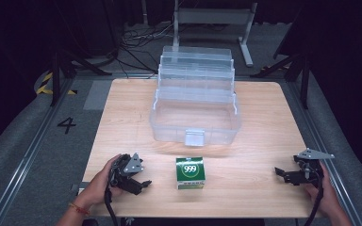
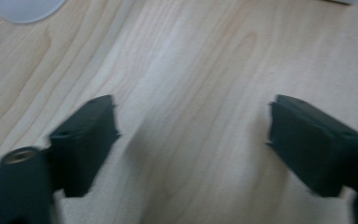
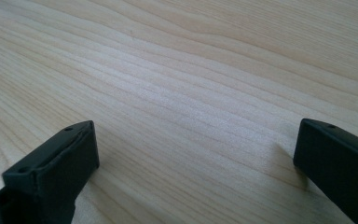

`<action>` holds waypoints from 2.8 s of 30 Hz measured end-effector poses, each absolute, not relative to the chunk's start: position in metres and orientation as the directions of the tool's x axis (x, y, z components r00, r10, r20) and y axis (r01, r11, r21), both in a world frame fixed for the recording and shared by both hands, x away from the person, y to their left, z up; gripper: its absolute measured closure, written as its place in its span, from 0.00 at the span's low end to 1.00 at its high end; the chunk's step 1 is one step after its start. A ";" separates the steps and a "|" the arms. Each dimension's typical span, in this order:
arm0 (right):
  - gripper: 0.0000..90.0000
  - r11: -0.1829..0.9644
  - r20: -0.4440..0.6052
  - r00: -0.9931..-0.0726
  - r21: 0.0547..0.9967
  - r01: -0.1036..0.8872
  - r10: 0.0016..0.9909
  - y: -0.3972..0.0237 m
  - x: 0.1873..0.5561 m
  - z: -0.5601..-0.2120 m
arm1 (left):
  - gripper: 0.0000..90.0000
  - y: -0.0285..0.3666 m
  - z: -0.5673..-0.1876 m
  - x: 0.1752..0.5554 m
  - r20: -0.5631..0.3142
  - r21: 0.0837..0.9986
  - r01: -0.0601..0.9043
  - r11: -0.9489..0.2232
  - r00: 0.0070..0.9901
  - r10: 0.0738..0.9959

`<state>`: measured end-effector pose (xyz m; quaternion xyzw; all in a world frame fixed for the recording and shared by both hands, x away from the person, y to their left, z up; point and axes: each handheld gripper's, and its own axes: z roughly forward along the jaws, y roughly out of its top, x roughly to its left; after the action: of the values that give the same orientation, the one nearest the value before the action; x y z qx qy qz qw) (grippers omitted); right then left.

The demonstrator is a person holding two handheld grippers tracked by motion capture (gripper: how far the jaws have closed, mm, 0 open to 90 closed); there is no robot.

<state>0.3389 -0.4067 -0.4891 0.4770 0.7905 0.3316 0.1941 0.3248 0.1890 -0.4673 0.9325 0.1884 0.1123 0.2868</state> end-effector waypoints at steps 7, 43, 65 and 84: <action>0.00 0.325 0.009 -0.470 0.710 0.625 0.883 -0.407 0.339 -0.489 | 0.20 0.174 -0.456 0.318 0.047 0.561 0.295 -0.773 0.921 0.386; 0.00 0.330 0.007 -0.476 0.711 0.621 0.879 -0.407 0.339 -0.489 | 0.18 0.058 -0.384 0.336 0.099 0.458 0.090 -0.884 0.984 0.151; 0.00 0.331 0.007 -0.477 0.711 0.621 0.879 -0.407 0.339 -0.489 | 0.14 0.024 -0.389 0.361 0.085 0.347 0.003 -0.938 0.996 0.035; 0.00 0.331 0.007 -0.477 0.711 0.621 0.879 -0.407 0.339 -0.489 | 0.15 0.026 -0.391 0.375 0.083 0.374 0.021 -0.927 0.995 0.057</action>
<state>0.3393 -0.4070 -0.4892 0.4732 0.7922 0.3328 0.1942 0.3748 0.0261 -0.3914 0.9805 0.0199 0.0463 0.1900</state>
